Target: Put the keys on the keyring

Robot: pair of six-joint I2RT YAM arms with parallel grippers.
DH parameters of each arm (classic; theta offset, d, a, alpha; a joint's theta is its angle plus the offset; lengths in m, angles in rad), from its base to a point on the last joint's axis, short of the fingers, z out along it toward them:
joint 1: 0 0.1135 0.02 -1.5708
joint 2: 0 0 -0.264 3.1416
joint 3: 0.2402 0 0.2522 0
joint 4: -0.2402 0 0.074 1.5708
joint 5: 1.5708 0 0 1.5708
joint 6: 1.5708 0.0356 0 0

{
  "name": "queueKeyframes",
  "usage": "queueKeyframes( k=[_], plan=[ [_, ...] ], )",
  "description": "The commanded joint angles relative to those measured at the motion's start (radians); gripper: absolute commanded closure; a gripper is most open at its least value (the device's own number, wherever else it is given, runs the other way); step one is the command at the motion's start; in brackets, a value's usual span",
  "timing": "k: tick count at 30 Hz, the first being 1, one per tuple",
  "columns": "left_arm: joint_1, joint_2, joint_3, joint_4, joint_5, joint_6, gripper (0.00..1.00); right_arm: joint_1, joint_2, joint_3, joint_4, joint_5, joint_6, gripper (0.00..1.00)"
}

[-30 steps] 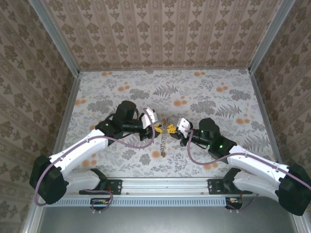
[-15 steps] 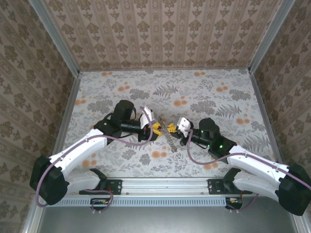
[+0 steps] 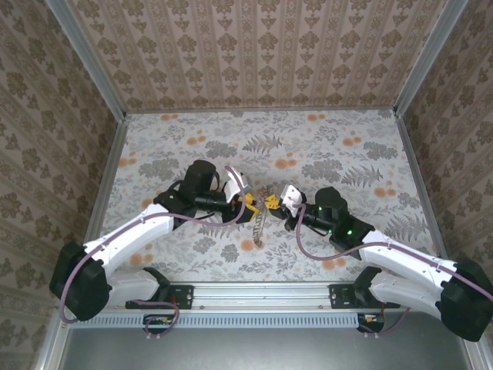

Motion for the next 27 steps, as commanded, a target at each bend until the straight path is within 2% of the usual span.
queueKeyframes(
  k=[1, 4, 7, 16, 19, 24, 27],
  plan=[
    [-0.006, 0.003, 0.017, 0.025, -0.038, -0.014, 0.62, 0.004, -0.003, 0.029, 0.059, 0.014, 0.022, 1.00],
    [-0.004, -0.004, 0.019, 0.024, -0.039, 0.015, 0.65, 0.005, -0.002, 0.026, 0.066, 0.006, 0.022, 1.00],
    [-0.006, -0.014, 0.032, -0.001, 0.012, 0.106, 0.76, 0.004, 0.002, 0.028, 0.066, -0.025, 0.016, 1.00],
    [-0.010, -0.023, 0.074, -0.102, 0.032, 0.327, 0.70, 0.005, 0.010, 0.035, 0.074, -0.054, 0.019, 1.00],
    [-0.012, -0.029, 0.067, -0.104, 0.081, 0.390, 0.75, 0.005, 0.011, 0.035, 0.077, -0.057, 0.021, 1.00],
    [-0.015, -0.015, 0.082, -0.146, 0.097, 0.435, 0.87, 0.005, 0.014, 0.038, 0.083, -0.054, 0.022, 1.00],
    [-0.016, -0.025, 0.083, -0.175, 0.091, 0.464, 0.88, 0.004, 0.018, 0.037, 0.089, -0.044, 0.027, 1.00]
  ],
)
